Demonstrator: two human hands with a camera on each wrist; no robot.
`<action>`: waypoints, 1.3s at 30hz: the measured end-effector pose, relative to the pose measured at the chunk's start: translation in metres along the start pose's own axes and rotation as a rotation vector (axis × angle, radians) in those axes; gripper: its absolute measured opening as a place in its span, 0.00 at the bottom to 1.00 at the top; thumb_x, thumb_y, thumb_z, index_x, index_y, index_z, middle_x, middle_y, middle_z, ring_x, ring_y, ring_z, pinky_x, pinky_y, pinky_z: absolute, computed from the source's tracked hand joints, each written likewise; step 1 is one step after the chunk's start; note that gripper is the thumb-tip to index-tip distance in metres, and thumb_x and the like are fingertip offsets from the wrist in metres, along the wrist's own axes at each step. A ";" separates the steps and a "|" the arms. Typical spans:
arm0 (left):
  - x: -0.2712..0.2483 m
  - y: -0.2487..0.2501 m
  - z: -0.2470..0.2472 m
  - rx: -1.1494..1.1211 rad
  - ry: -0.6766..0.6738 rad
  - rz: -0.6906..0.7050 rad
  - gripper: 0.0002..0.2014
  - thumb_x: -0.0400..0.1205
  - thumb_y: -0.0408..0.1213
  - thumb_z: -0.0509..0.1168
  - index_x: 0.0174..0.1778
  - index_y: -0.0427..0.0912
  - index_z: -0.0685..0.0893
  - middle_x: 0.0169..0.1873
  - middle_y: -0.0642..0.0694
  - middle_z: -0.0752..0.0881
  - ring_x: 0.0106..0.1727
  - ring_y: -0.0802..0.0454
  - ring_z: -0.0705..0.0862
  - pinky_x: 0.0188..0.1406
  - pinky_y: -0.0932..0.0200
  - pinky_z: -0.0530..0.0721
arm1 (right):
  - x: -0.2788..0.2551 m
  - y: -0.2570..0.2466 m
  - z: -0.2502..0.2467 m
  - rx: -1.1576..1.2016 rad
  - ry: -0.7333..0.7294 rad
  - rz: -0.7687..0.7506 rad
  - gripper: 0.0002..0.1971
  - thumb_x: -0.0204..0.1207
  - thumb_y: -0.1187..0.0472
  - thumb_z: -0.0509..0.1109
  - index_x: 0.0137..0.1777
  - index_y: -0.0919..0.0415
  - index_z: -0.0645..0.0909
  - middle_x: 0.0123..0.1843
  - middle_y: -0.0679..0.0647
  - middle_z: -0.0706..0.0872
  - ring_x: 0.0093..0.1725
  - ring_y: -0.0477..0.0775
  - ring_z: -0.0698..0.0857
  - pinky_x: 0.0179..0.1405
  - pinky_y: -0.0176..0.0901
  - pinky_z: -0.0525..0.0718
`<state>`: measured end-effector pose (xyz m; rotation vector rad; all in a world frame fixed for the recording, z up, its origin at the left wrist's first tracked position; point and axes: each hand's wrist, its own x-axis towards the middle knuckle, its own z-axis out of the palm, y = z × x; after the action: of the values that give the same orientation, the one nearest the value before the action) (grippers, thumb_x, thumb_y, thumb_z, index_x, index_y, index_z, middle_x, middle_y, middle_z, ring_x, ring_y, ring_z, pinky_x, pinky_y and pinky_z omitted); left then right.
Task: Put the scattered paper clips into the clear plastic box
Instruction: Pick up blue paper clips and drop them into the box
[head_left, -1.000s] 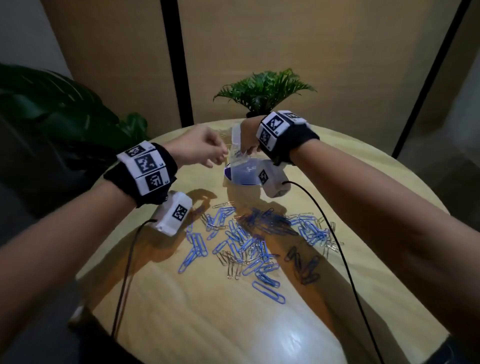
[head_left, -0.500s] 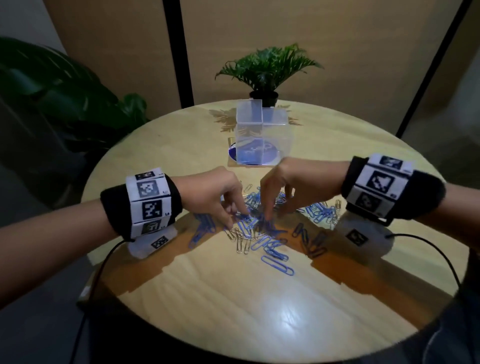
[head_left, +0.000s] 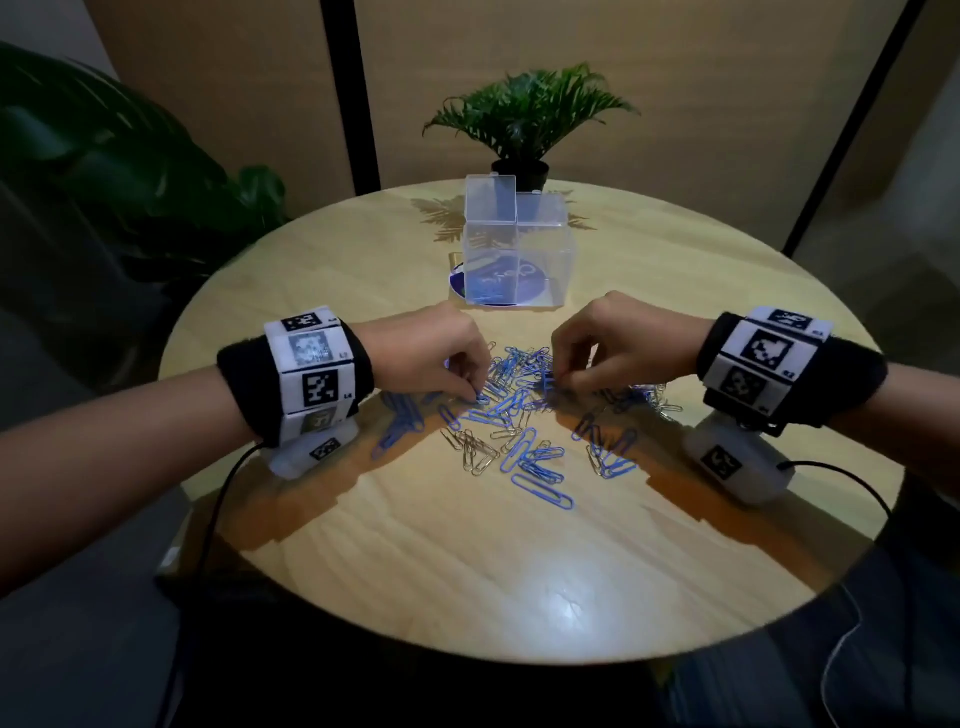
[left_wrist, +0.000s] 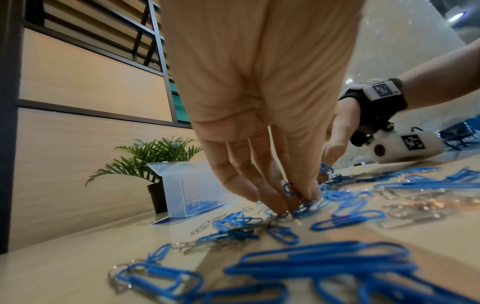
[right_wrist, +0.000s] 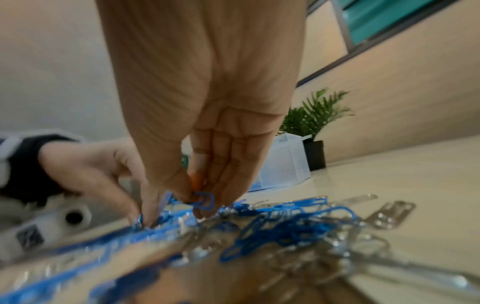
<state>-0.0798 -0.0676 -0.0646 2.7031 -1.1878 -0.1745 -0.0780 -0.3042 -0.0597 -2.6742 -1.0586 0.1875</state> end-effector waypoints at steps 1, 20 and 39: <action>0.000 -0.002 -0.001 -0.027 0.012 -0.007 0.03 0.73 0.33 0.74 0.41 0.39 0.90 0.35 0.43 0.90 0.33 0.60 0.83 0.37 0.68 0.77 | -0.001 0.004 -0.002 0.054 0.016 0.053 0.06 0.71 0.63 0.75 0.39 0.50 0.85 0.36 0.46 0.89 0.31 0.32 0.82 0.38 0.27 0.76; -0.001 0.015 0.002 0.142 0.000 -0.011 0.04 0.71 0.38 0.74 0.40 0.44 0.91 0.37 0.46 0.88 0.38 0.49 0.84 0.39 0.52 0.82 | 0.002 -0.010 -0.013 1.261 -0.029 0.317 0.06 0.72 0.66 0.54 0.39 0.56 0.70 0.33 0.49 0.71 0.29 0.45 0.65 0.27 0.34 0.64; 0.008 0.006 -0.004 0.032 0.081 -0.004 0.07 0.74 0.27 0.69 0.44 0.41 0.88 0.33 0.44 0.88 0.31 0.57 0.81 0.35 0.71 0.75 | -0.049 -0.004 0.000 0.077 -0.148 0.049 0.25 0.46 0.35 0.82 0.41 0.46 0.87 0.40 0.42 0.89 0.39 0.43 0.84 0.40 0.34 0.78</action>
<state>-0.0775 -0.0772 -0.0597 2.7116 -1.1725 -0.0466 -0.1160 -0.3346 -0.0572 -2.6520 -1.0063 0.4334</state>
